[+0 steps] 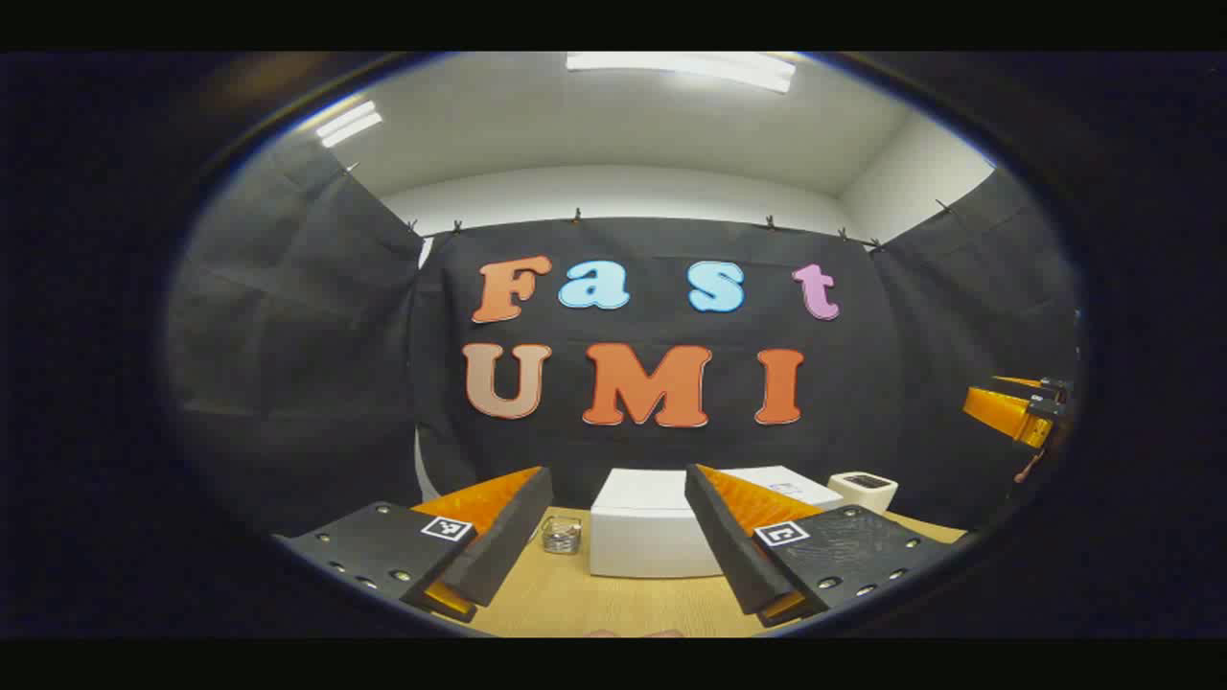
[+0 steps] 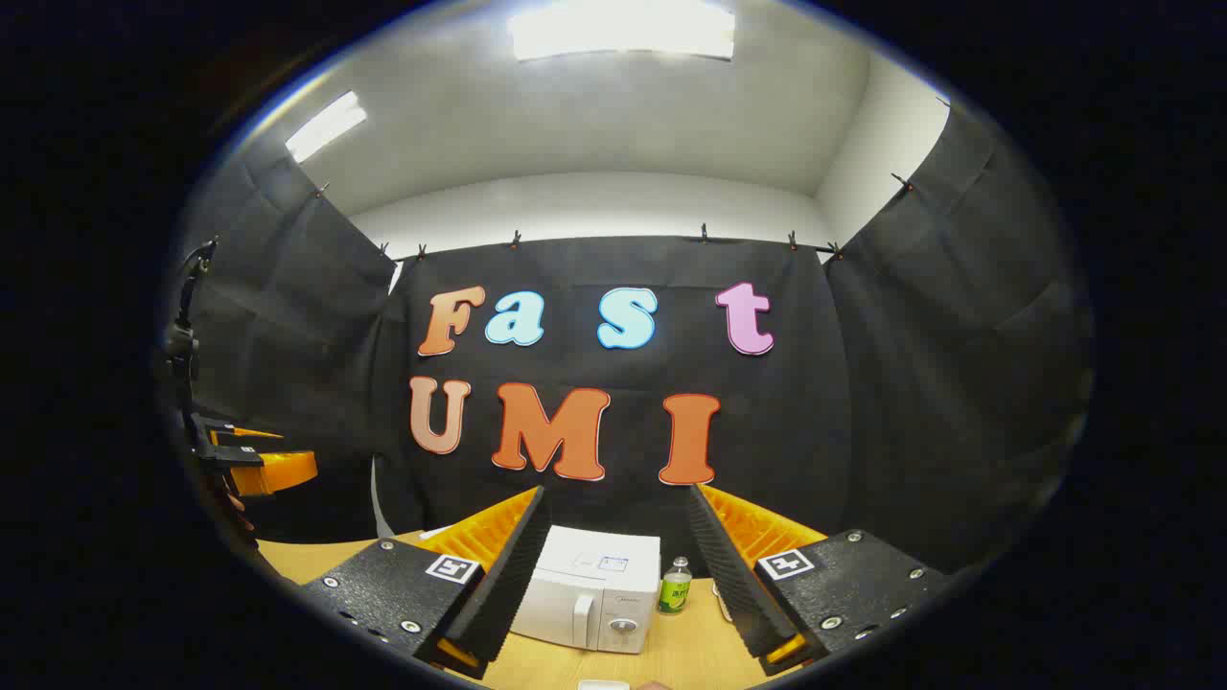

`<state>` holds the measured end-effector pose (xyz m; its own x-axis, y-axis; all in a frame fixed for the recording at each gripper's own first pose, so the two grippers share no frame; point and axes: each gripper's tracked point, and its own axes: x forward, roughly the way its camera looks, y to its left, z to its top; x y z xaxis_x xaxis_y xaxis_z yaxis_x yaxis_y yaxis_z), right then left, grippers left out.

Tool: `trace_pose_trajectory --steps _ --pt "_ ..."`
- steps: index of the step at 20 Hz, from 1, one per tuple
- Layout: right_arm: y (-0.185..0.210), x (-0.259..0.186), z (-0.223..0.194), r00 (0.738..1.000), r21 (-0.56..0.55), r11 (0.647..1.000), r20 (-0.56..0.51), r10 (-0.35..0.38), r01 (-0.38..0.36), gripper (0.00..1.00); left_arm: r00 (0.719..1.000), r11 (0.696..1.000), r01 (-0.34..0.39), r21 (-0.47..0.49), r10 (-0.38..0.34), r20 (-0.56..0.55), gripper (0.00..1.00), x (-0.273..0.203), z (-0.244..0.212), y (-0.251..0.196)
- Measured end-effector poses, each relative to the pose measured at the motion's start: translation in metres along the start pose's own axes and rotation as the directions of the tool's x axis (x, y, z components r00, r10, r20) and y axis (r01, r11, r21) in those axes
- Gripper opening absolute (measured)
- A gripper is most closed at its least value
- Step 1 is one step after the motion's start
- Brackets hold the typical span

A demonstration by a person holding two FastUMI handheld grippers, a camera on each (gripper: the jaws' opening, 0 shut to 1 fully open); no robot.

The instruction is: Open the microwave oven with the left hand, put the food in, and close the microwave oven.

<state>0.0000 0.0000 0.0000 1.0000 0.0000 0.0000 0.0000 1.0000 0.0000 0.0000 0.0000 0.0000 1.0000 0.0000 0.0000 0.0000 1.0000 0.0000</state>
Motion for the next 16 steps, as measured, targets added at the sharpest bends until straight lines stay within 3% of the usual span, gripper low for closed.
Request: trace_pose_trajectory --steps 7,8,9,16 --pt "-0.010 0.002 -0.002 1.000 0.020 1.000 0.006 -0.007 0.007 0.90 0.999 0.999 0.046 -0.022 -0.046 0.011 0.90 -0.001 -0.003 -0.024" --pt "-0.014 0.001 -0.003 1.000 0.012 1.000 0.006 -0.015 0.015 0.94 0.998 0.998 0.058 -0.026 -0.058 0.014 0.90 -0.002 -0.004 -0.029" --pt "-0.018 0.001 -0.002 1.000 0.004 1.000 0.008 -0.025 0.025 0.91 0.997 0.997 0.071 -0.022 -0.071 0.018 0.90 -0.002 -0.004 -0.034" --pt "-0.028 -0.001 -0.005 0.999 0.018 0.999 -0.002 -0.033 0.033 0.93 0.997 0.997 0.072 -0.003 -0.072 0.031 0.90 0.000 0.003 -0.042"
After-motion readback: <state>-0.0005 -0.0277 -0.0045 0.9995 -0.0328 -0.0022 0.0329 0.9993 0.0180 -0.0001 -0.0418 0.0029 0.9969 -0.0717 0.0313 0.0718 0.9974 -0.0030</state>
